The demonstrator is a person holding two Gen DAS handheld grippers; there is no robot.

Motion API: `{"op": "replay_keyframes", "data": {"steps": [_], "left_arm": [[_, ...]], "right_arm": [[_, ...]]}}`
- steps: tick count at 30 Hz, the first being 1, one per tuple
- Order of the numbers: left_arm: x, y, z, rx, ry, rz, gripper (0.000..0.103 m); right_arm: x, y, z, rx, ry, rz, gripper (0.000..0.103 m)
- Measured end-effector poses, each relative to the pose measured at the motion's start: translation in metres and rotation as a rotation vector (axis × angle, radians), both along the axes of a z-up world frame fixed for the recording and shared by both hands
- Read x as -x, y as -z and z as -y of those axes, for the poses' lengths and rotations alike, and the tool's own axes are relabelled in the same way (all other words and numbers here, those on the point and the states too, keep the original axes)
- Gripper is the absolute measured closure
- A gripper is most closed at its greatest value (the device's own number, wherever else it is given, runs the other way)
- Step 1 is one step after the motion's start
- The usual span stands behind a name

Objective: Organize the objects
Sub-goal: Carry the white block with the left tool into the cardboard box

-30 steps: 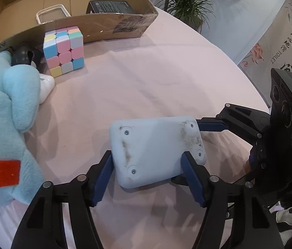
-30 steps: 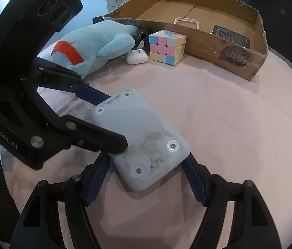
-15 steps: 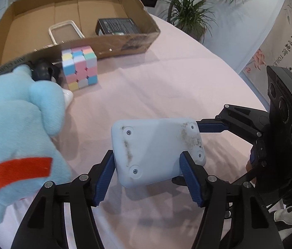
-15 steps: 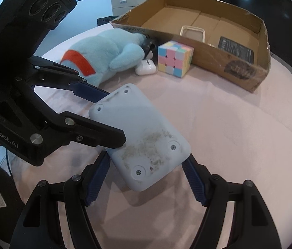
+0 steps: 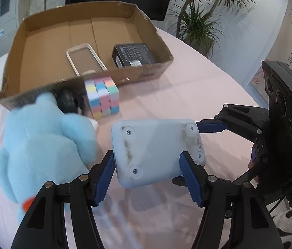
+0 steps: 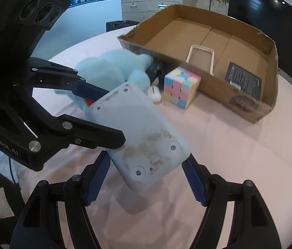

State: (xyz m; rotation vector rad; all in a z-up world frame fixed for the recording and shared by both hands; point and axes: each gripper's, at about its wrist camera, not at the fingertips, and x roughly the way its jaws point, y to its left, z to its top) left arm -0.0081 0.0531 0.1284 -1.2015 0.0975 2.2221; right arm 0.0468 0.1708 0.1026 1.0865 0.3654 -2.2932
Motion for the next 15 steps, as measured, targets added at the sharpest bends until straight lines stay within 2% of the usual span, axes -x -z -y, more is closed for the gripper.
{"op": "replay_keyframes", "data": {"steps": [15], "left_arm": [[0.060, -0.038, 0.014, -0.044, -0.069, -0.050, 0.041]], "right_arm": [[0.061, -0.037, 0.012, -0.010, -0.029, -0.053, 0.033]]}}
